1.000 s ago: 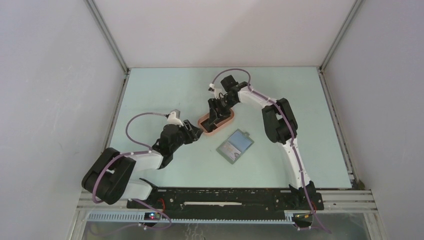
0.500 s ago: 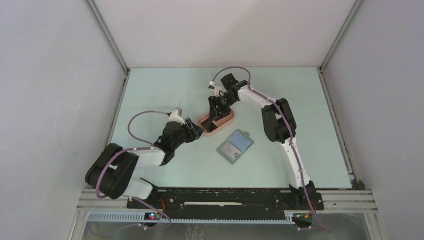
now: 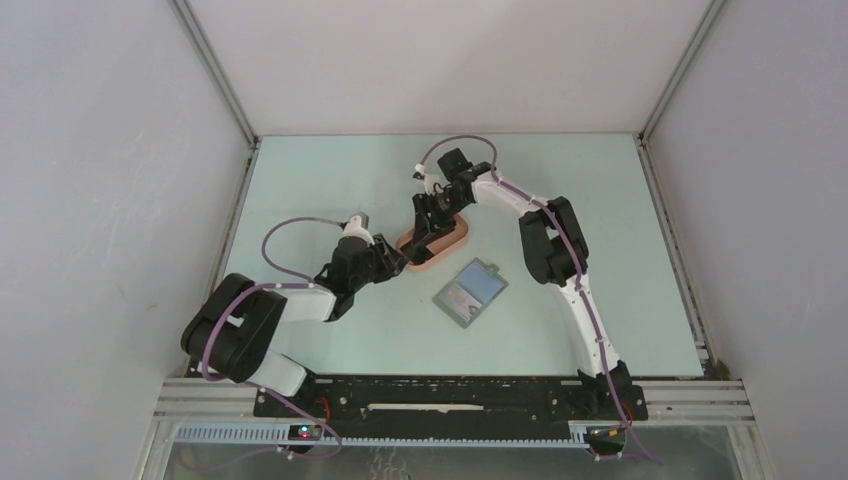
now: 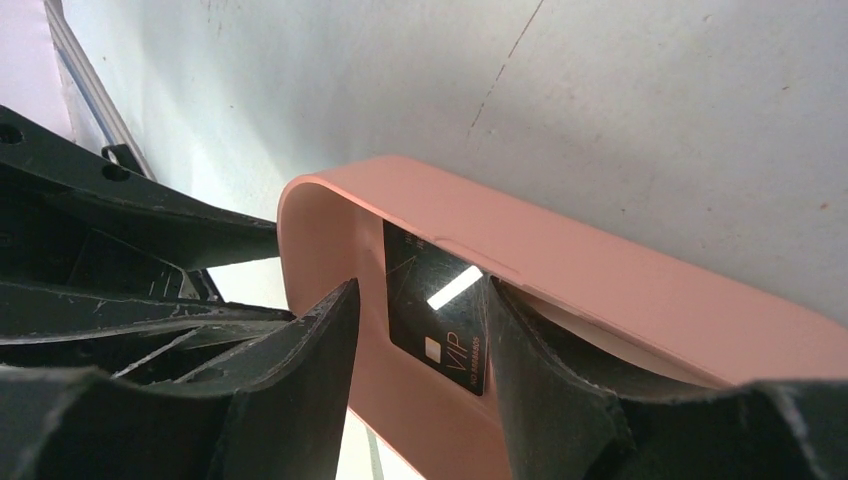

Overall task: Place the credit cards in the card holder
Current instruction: Pick up the credit card from the storage box.

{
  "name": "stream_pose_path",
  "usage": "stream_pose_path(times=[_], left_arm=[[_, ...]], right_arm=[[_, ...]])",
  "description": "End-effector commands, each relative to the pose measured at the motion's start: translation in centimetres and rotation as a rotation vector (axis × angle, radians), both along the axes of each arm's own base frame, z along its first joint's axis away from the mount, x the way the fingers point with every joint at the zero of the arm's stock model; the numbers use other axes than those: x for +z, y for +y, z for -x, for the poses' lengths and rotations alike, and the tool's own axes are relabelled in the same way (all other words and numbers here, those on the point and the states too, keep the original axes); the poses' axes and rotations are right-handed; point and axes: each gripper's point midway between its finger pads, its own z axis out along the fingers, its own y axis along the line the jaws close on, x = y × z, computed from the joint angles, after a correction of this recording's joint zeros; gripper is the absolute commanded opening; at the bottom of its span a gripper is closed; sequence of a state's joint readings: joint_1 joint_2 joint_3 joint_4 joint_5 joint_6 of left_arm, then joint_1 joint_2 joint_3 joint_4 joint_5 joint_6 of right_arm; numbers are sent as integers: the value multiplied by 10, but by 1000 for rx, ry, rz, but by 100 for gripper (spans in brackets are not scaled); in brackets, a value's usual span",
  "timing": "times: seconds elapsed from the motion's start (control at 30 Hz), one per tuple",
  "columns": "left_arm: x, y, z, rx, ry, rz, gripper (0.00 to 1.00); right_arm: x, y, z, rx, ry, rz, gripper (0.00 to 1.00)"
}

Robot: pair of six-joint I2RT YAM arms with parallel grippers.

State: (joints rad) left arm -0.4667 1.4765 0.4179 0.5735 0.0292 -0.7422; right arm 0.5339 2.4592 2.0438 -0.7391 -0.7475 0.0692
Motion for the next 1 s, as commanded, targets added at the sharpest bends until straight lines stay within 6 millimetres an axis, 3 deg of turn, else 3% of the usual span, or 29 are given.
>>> stream_pose_path(times=[0.0, 0.4, 0.73, 0.97], left_arm=[[15, -2, -18, 12, -42, 0, 43], [12, -4, -18, -1, -31, -8, 27], [16, -6, -17, -19, -47, -9, 0], [21, -4, -13, -46, -66, -44, 0]], right_arm=[[-25, 2, 10, -1, 58, 41, 59], [-28, 12, 25, 21, 117, 16, 59], [-18, 18, 33, 34, 161, -35, 59], [0, 19, 31, 43, 140, -79, 59]])
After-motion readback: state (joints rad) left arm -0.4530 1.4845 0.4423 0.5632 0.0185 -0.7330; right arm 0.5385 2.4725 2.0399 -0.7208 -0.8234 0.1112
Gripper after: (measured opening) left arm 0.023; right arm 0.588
